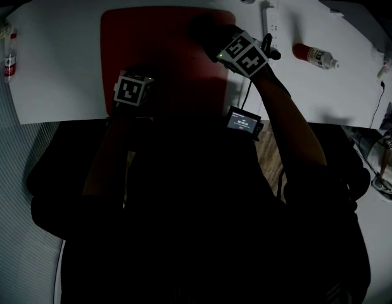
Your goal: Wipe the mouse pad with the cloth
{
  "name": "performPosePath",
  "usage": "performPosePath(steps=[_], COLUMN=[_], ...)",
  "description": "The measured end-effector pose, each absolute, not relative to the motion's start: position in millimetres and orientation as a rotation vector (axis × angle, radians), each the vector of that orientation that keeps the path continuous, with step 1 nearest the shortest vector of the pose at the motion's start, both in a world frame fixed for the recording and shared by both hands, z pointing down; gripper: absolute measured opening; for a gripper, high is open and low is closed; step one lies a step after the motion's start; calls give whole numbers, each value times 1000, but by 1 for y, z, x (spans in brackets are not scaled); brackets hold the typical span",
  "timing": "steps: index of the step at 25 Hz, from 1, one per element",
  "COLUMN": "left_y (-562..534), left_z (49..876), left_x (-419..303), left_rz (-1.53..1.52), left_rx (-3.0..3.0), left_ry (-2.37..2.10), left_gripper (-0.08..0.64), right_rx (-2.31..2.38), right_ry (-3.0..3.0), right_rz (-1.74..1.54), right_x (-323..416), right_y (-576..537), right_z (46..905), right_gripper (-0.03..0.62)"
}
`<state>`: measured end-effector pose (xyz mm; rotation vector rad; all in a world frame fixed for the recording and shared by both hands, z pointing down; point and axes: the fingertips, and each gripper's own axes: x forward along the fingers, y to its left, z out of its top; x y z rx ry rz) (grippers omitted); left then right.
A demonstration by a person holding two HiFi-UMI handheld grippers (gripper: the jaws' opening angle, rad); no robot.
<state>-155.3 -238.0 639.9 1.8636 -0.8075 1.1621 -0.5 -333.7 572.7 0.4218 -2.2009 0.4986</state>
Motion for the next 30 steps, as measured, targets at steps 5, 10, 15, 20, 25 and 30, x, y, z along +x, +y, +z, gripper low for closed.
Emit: performPosePath(steps=[5,10,15,20,25,30], left_y=[-241,-238,-239,-239,-240,-237], left_z=[641,639,639,640,640,639], left_x=[-154,-154,-157,-155,-155,-154], left_rz=[1151,1147,1139,1121,1117,1089], left_rx=[1868,1867,1848,1861,1861,1862], left_ry=[-812,-836,-840,-854,-866,-875], left_gripper=[8,8,8,8,8,8], right_rx=[320,278,295,321,361,146], right_ry=[-2115,-2083,-2082,-2090,-2063,-2120], right_rz=[259,172,154,185,161,160], right_x=[2,-3,-4,-4,-7,-29], right_y=[-363,-366,-365,-366,-349,-250], right_z=[601,619,624,623,622,625], right_gripper=[75,74,71,69,61,61])
